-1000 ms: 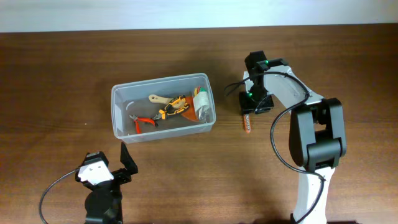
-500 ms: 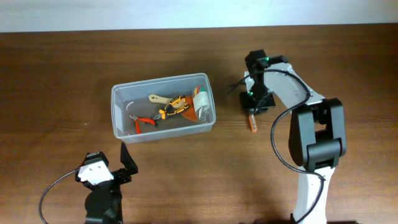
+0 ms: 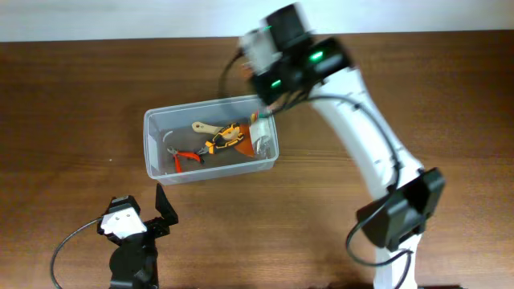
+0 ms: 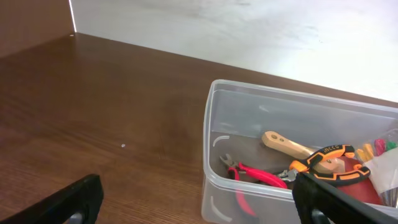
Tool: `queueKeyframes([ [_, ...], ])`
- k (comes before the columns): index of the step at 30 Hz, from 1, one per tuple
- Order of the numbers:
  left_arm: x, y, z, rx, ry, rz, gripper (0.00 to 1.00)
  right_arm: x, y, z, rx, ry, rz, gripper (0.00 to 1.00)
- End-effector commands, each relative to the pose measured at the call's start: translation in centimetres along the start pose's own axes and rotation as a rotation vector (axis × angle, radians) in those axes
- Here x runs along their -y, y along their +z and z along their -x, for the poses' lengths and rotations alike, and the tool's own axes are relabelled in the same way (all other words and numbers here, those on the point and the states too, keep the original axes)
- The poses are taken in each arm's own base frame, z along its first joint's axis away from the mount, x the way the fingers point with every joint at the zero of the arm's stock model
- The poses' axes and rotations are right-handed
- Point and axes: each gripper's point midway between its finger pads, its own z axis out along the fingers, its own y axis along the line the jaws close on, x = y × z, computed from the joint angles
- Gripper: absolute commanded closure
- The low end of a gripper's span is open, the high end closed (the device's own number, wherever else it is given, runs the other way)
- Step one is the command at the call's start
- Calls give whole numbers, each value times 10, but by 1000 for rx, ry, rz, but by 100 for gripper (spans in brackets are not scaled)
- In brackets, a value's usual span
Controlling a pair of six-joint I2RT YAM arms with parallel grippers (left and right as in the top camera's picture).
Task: Pack container
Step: 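Place the socket bit strip into the container and release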
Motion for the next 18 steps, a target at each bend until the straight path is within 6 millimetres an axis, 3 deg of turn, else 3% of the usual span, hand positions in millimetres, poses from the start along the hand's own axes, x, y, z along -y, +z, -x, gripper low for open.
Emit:
queueKeyframes([
  [1, 0, 0, -1, 0, 10, 0, 1, -58, 33, -3, -18, -518, 128, 96],
  [4, 0, 0, -1, 0, 10, -1, 1, -85, 61, -14, -48, -750, 189, 96],
  [8, 0, 0, -1, 0, 10, 0, 1, -94, 103, -36, -113, -807, 248, 96],
  [13, 0, 0, -1, 0, 10, -1, 1, -72, 146, -59, -187, -787, 218, 92],
  [16, 0, 0, -1, 0, 10, 0, 1, -55, 155, -62, -215, -777, 159, 86],
  [18, 0, 0, -1, 0, 10, 0, 1, -48, 154, -60, -216, -767, 136, 75],
])
